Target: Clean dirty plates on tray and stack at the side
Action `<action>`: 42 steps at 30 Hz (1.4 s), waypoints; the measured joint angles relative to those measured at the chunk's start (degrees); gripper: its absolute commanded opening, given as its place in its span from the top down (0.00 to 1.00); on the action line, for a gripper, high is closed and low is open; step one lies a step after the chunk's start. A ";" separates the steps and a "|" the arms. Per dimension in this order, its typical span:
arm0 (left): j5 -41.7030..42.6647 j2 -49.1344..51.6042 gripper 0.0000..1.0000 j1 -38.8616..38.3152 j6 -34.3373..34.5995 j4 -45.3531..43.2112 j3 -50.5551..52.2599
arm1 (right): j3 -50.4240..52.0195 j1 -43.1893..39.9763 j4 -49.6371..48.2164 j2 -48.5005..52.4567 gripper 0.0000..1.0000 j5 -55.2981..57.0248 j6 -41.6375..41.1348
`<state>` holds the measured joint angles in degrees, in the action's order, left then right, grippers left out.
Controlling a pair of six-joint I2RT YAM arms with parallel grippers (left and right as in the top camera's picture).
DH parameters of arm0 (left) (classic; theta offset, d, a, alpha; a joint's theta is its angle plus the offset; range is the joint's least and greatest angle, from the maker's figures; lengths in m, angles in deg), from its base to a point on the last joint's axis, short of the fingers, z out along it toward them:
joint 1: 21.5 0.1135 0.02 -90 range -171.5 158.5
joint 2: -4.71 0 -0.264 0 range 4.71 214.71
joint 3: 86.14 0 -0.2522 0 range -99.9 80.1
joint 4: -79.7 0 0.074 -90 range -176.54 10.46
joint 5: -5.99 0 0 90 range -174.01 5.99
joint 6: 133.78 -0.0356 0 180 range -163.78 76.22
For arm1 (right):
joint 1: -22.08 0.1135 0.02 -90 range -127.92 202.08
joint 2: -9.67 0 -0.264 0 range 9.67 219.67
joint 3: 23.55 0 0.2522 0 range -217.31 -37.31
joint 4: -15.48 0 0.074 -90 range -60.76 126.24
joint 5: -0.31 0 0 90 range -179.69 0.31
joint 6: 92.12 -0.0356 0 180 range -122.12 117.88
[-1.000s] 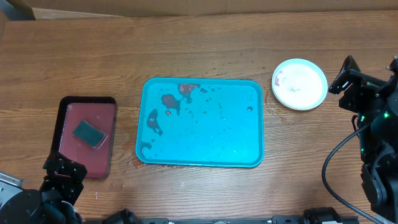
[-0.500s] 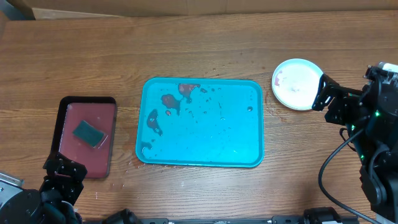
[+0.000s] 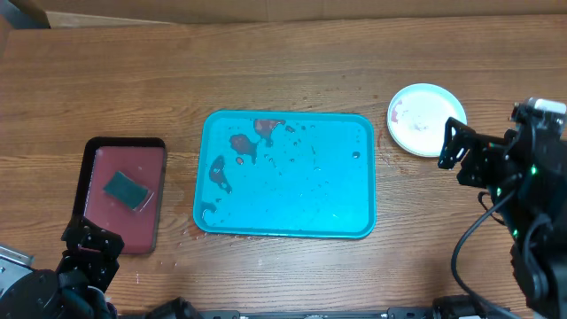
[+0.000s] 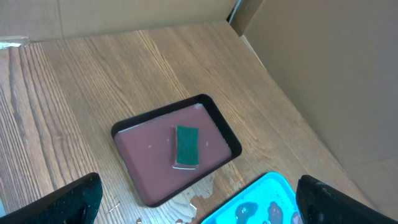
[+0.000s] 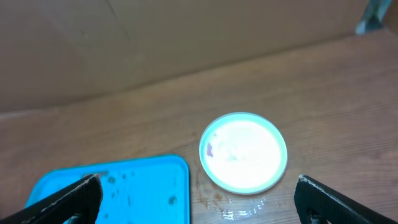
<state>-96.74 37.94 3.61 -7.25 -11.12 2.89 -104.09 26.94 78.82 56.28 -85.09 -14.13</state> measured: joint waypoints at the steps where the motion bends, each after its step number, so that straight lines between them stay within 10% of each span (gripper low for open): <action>1: 0.00 0.00 0.01 0.00 0.02 0.00 0.00 | 1.51 0.00 -0.94 -1.25 0.00 -0.07 0.02; 21: 0.00 0.00 0.00 0.00 0.02 0.00 0.15 | 56.54 0.00 -50.51 -33.57 0.00 -4.28 0.00; 42: 0.00 0.00 0.01 0.00 0.02 0.02 0.15 | 65.70 -0.04 -54.14 -45.92 0.00 -4.42 1.73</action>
<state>-96.74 37.94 3.61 -7.22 -11.10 3.04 -38.39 26.90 24.68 10.36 -89.50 -12.41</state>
